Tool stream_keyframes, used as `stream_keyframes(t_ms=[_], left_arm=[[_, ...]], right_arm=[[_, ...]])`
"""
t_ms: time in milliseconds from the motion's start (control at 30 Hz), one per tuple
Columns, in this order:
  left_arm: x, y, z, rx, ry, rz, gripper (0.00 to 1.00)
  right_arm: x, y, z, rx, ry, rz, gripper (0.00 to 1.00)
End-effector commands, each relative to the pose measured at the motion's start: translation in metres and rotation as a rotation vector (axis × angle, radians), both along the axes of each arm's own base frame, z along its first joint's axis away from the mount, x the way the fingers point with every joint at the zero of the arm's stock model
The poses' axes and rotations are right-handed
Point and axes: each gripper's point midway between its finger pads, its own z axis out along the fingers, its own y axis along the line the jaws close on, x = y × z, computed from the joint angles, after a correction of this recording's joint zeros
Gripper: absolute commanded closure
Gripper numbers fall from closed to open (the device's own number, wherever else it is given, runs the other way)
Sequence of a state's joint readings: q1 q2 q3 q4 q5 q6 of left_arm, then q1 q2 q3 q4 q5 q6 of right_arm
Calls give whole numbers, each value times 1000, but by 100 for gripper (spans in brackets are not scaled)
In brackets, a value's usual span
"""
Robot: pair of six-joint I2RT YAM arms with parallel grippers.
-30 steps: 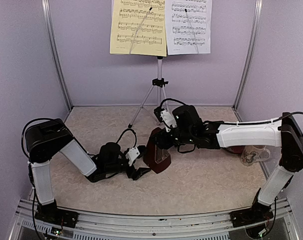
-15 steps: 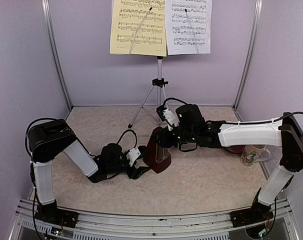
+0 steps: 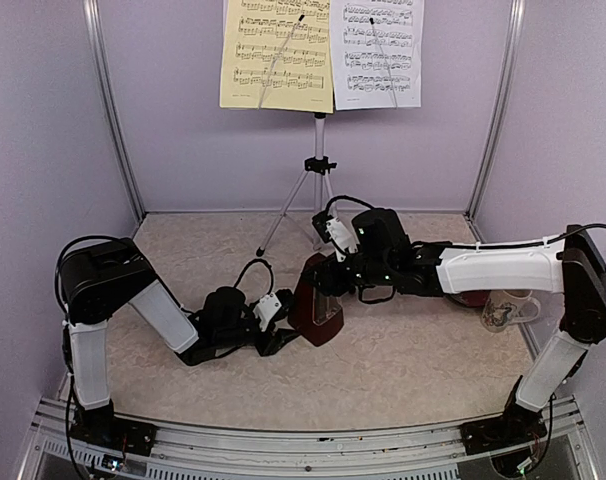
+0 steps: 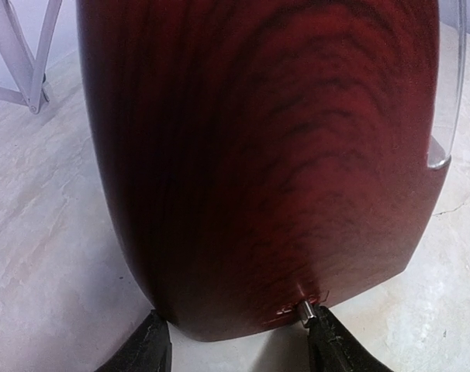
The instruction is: Set up the instrument practice props
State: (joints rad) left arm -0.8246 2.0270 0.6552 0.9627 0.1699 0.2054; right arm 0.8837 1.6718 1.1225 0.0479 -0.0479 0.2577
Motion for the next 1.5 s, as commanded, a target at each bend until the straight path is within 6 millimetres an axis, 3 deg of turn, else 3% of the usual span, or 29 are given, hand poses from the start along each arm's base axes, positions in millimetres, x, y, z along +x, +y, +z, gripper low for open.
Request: stream_keyframes(t_ms=[0, 133, 333, 400, 500, 600, 700, 867, 967, 1133, 1300, 1467], left_arm=[[-4, -11, 7, -38, -19, -39, 44], [-5, -10, 8, -37, -21, -42, 38], [-15, 5, 21, -63, -41, -9, 12], [-21, 12, 26, -70, -43, 10, 4], [-34, 24, 27, -74, -20, 37, 4], [-38, 33, 26, -93, 29, 87, 7], [-43, 34, 22, -119, 94, 98, 17], [-41, 28, 16, -143, 154, 110, 51], [-30, 23, 16, -155, 168, 140, 65], [-8, 14, 6, -134, 213, 195, 80], [15, 17, 4, -134, 225, 265, 85], [26, 10, 7, -129, 212, 258, 86]], right_arm=[[-14, 7, 3, 54, 56, 43, 62], [-14, 6, 4, 54, 55, 41, 59], [-18, 6, 28, 105, 30, 59, 12], [-20, 2, 47, 146, 11, 73, 4], [-17, -16, 70, 230, 8, 81, 1], [-5, -46, 77, 302, 25, 52, 4], [10, -78, 57, 281, 63, -23, 13], [22, -106, 3, 181, 120, -95, 49], [21, -107, -25, 135, 159, -93, 61], [19, -103, -73, 84, 226, -71, 69], [13, -93, -107, 85, 279, -20, 75], [3, -79, -128, 68, 305, 24, 76]])
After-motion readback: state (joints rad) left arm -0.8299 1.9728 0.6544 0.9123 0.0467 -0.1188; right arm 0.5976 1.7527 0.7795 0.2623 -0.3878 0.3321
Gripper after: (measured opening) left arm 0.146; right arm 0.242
